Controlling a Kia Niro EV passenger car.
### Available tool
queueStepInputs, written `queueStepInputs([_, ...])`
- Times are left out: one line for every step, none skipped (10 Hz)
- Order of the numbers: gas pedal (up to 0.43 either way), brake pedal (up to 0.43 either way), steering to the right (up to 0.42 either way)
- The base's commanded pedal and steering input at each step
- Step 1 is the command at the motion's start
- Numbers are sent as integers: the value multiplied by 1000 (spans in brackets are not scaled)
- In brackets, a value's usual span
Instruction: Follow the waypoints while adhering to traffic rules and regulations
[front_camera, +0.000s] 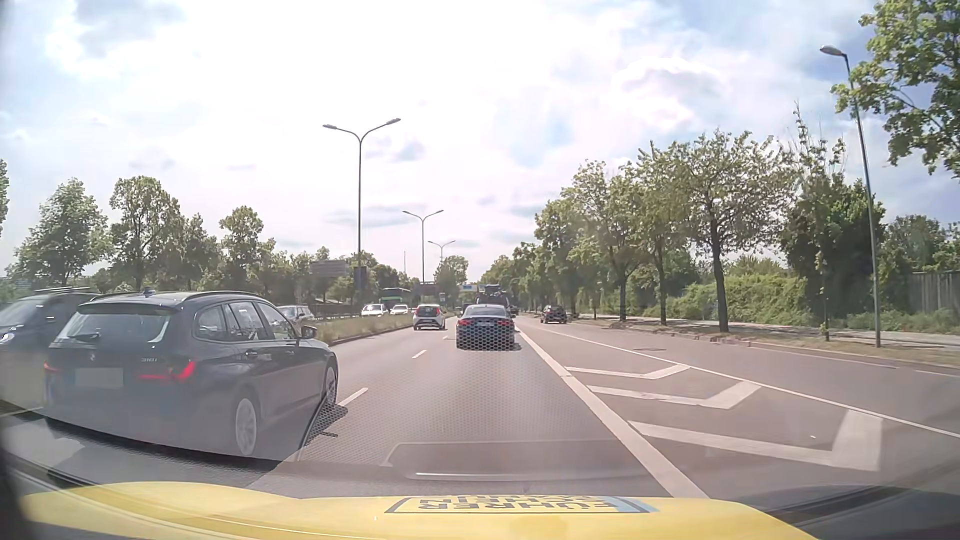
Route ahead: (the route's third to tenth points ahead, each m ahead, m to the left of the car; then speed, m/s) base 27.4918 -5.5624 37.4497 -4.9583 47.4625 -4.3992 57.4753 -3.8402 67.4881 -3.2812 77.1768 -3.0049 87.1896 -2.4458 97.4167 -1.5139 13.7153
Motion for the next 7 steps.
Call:
queueStepInputs([130, 0, -1])
queueStepInputs([130, 0, -1])
queueStepInputs([130, 0, -1])
queueStepInputs([130, 0, -1])
queueStepInputs([118, 0, -1])
queueStepInputs([118, 0, -1])
queueStepInputs([118, 0, -2])
